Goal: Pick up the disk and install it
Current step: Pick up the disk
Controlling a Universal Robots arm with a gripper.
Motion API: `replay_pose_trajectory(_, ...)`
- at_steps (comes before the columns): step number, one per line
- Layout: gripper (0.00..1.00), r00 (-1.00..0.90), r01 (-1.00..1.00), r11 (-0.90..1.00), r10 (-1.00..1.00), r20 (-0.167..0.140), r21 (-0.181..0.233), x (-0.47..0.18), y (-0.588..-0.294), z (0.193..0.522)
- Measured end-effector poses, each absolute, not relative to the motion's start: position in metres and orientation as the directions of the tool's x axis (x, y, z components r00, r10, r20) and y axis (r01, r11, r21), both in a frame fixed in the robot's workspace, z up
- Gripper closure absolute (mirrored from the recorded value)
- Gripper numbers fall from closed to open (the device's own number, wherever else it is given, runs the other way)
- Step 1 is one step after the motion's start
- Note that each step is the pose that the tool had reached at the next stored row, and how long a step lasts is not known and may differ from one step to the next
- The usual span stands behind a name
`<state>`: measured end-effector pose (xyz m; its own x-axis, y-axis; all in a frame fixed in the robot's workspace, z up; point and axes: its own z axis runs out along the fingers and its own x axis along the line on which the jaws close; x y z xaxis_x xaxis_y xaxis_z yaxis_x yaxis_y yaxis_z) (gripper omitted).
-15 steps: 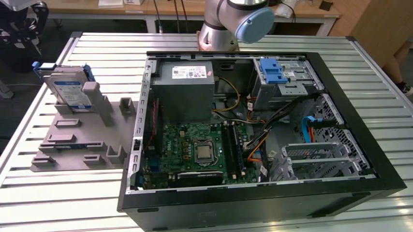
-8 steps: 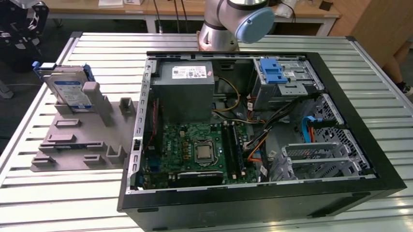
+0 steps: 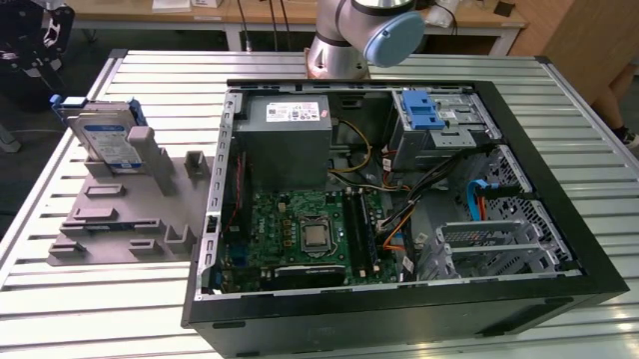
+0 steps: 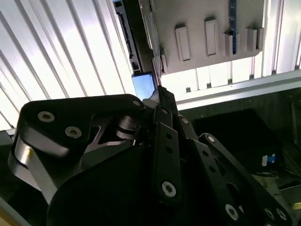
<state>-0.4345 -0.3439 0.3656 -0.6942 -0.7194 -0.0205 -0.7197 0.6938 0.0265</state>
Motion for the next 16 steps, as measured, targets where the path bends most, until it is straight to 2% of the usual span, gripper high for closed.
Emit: replay_pose_trajectory(16, 0.89, -0.466, -0.885, 0.465, -0.885, -0.023, 0.023, -0.4345, -0.3439, 0.3622)
